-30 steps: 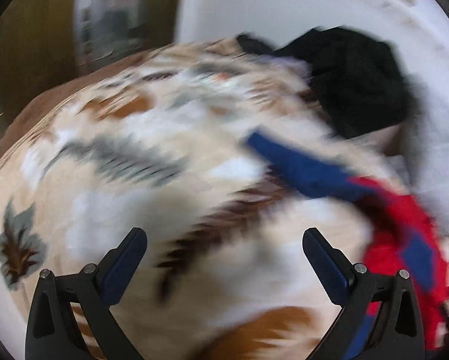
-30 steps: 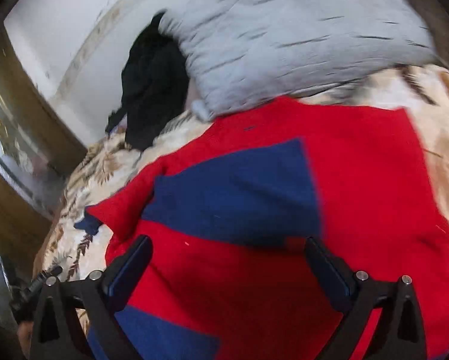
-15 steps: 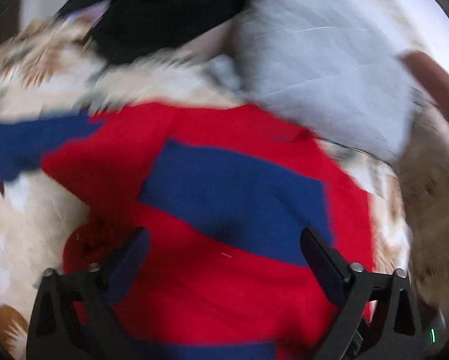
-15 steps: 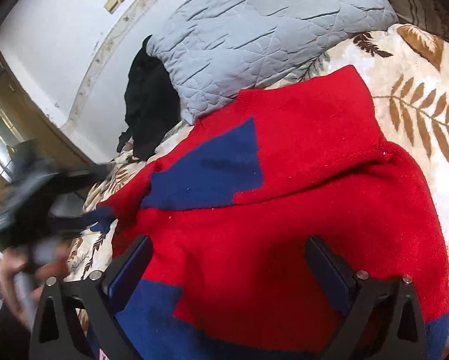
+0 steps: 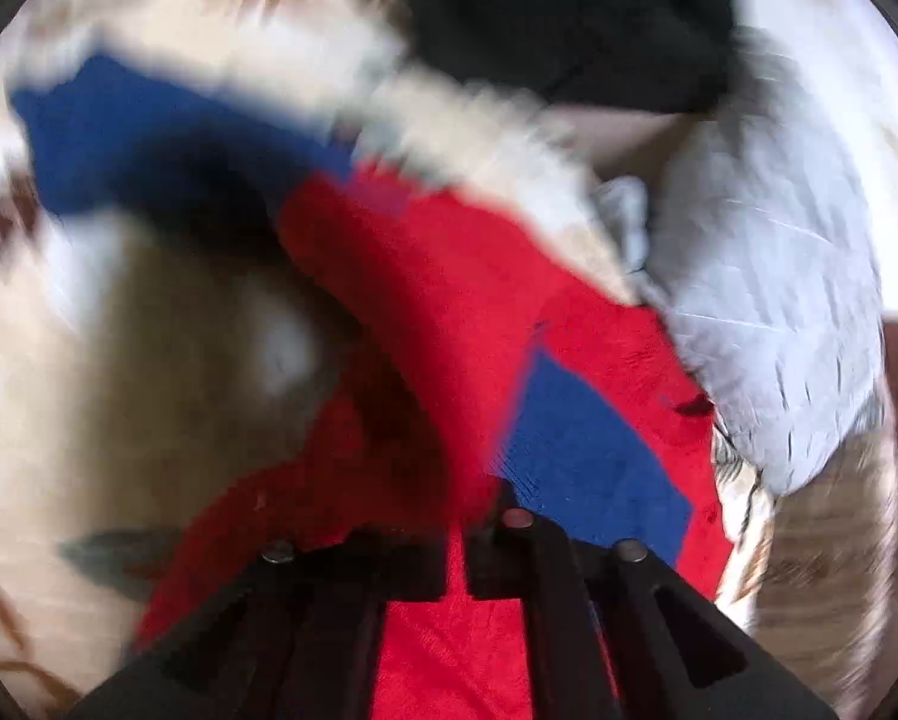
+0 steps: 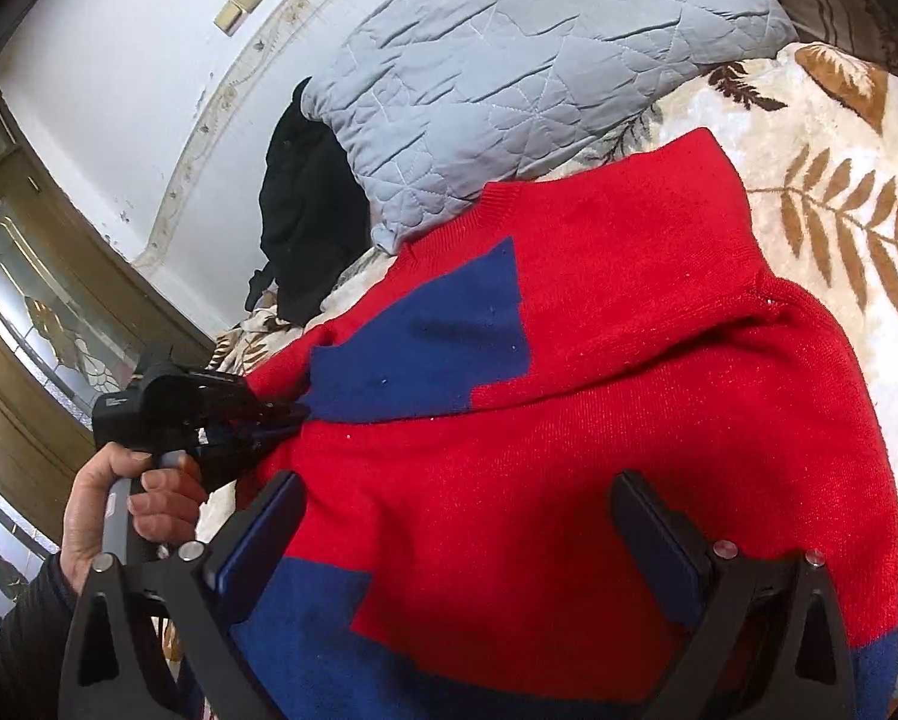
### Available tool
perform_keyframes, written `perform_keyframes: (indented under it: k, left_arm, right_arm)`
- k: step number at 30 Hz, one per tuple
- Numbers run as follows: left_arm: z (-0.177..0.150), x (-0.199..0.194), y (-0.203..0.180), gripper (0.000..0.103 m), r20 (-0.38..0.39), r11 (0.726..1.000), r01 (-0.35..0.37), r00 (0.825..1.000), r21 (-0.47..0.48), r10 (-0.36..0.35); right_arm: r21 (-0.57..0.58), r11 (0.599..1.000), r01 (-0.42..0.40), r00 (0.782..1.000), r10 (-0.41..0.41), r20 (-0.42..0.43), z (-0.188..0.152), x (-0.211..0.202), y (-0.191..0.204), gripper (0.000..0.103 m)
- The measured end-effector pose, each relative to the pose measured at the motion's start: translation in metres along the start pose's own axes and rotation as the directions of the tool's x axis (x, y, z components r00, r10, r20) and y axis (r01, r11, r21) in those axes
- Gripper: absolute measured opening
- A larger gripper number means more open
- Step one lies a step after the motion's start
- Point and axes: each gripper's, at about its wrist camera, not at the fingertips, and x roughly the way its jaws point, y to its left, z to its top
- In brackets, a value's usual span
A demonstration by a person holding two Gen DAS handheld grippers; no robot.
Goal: Fold small clothes
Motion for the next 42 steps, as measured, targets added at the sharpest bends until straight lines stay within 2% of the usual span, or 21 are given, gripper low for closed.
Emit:
perform_keyframes:
  k: [2, 5, 7, 9, 13, 16, 17, 19, 20, 21, 23, 25, 26, 28, 30, 32, 35, 37, 39, 40, 42]
  left_arm:
    - [-0.018, -0.021, -0.003, 0.002, 0.063, 0.997, -0.019, 0.998, 0.074, 0.014]
    - [-0.031, 0.001, 0.017, 0.002, -0.007, 0.992, -0.103, 0.995, 0.078, 0.103]
    - [-0.033, 0.0, 0.03, 0.003, 0.003, 0.995, -0.073, 0.997, 0.063, 0.073]
    - [-0.033, -0.013, 0.029, 0.001, 0.026, 0.991, -0.106, 0.994, 0.082, 0.104]
    - [-0.029, -0.007, 0.041, 0.002, 0.013, 0.994, -0.082, 0.997, 0.069, 0.082]
    - [-0.028, -0.004, 0.036, 0.002, 0.007, 0.991, -0.082, 0.997, 0.108, 0.082]
    - [-0.027, -0.007, 0.036, 0.002, -0.009, 0.99, -0.075, 0.997, 0.118, 0.077]
    - [-0.03, -0.01, 0.035, 0.002, -0.038, 0.99, -0.057, 0.997, 0.129, 0.062]
    - [-0.03, -0.022, 0.04, 0.011, -0.051, 0.99, -0.038, 0.998, 0.136, 0.045]
    - [-0.03, -0.033, 0.045, 0.018, -0.046, 0.99, -0.016, 0.999, 0.139, 0.023]
    - [-0.023, -0.062, 0.06, 0.061, 0.023, 0.99, 0.004, 1.0, 0.138, -0.008]
    - [-0.011, -0.087, 0.081, 0.069, 0.125, 0.996, -0.008, 0.992, 0.087, -0.003]
    - [0.005, -0.097, 0.1, 0.069, 0.173, 1.0, 0.011, 0.985, 0.026, -0.016]
    - [0.029, -0.098, 0.127, 0.069, 0.176, 0.996, 0.026, 0.984, -0.085, -0.01]
    - [0.056, -0.093, 0.157, 0.069, 0.18, 0.976, 0.069, 0.983, -0.206, -0.031]
    - [0.08, -0.076, 0.169, 0.068, 0.167, 0.957, 0.063, 0.986, -0.284, -0.016]
    - [0.093, -0.056, 0.183, 0.067, 0.138, 0.93, 0.046, 0.99, -0.365, 0.005]
    - [0.091, -0.058, 0.191, 0.065, 0.158, 0.916, 0.068, 0.987, -0.395, -0.005]
    - [0.094, -0.062, 0.189, 0.039, 0.157, 0.924, 0.021, 0.987, -0.382, 0.043]
    - [0.097, -0.061, 0.19, 0.003, 0.147, 0.924, -0.004, 0.987, -0.383, 0.065]
    - [0.102, -0.062, 0.19, 0.004, 0.128, 0.924, -0.044, 0.987, -0.381, 0.1]
  right_arm:
    - [0.0, 1.0, 0.004, 1.0, -0.004, -0.003, 0.0, 0.001, 0.0, 0.102]
    - [-0.003, 1.0, 0.013, 1.0, -0.013, -0.012, 0.0, 0.002, 0.001, 0.103]
    - [0.005, 1.0, 0.021, 0.999, -0.02, -0.03, 0.003, 0.002, 0.003, 0.103]
    - [0.012, 1.0, 0.019, 0.999, -0.019, -0.047, 0.011, -0.007, 0.005, 0.103]
    - [0.055, 0.998, -0.021, 0.999, 0.019, 0.031, 0.05, -0.03, 0.004, 0.103]
    - [0.081, 0.997, -0.017, 0.997, 0.01, 0.082, 0.089, -0.022, -0.007, 0.103]
    - [0.106, 0.994, 0.001, 0.998, -0.008, 0.07, 0.097, -0.011, -0.018, 0.103]
    - [0.236, 0.966, 0.108, 0.991, -0.085, -0.106, 0.102, 0.034, -0.056, 0.103]
    - [0.26, 0.959, 0.108, 0.99, -0.08, -0.119, 0.1, 0.039, -0.064, 0.103]
    - [0.212, 0.972, 0.1, 0.994, -0.088, -0.066, 0.098, 0.031, -0.055, 0.102]
    - [0.145, 0.986, 0.086, 0.996, -0.083, -0.028, 0.091, 0.017, -0.033, 0.102]
    - [0.023, 0.998, 0.062, 0.998, -0.063, 0.019, 0.073, 0.002, -0.002, 0.102]
    - [-0.045, 0.997, 0.068, 0.998, -0.067, 0.02, 0.059, -0.001, 0.012, 0.102]
    - [-0.113, 0.991, 0.074, 0.997, -0.075, 0.001, 0.035, 0.001, 0.027, 0.102]
    - [-0.154, 0.984, 0.091, 0.995, -0.096, -0.029, 0.013, 0.01, 0.035, 0.102]
    - [-0.158, 0.983, 0.099, 0.992, -0.11, -0.062, -0.003, 0.019, 0.033, 0.102]
    - [-0.118, 0.989, 0.093, 0.992, -0.101, -0.069, -0.005, 0.019, 0.023, 0.102]
    - [-0.098, 0.992, 0.086, 0.993, -0.093, -0.077, -0.005, 0.022, 0.02, 0.102]
    - [-0.107, 0.99, 0.087, 0.993, -0.096, -0.075, -0.009, 0.021, 0.02, 0.102]
    - [-0.112, 0.99, 0.089, 0.992, -0.098, -0.075, -0.008, 0.021, 0.021, 0.102]
    - [-0.112, 0.99, 0.088, 0.992, -0.097, -0.076, -0.007, 0.022, 0.02, 0.102]
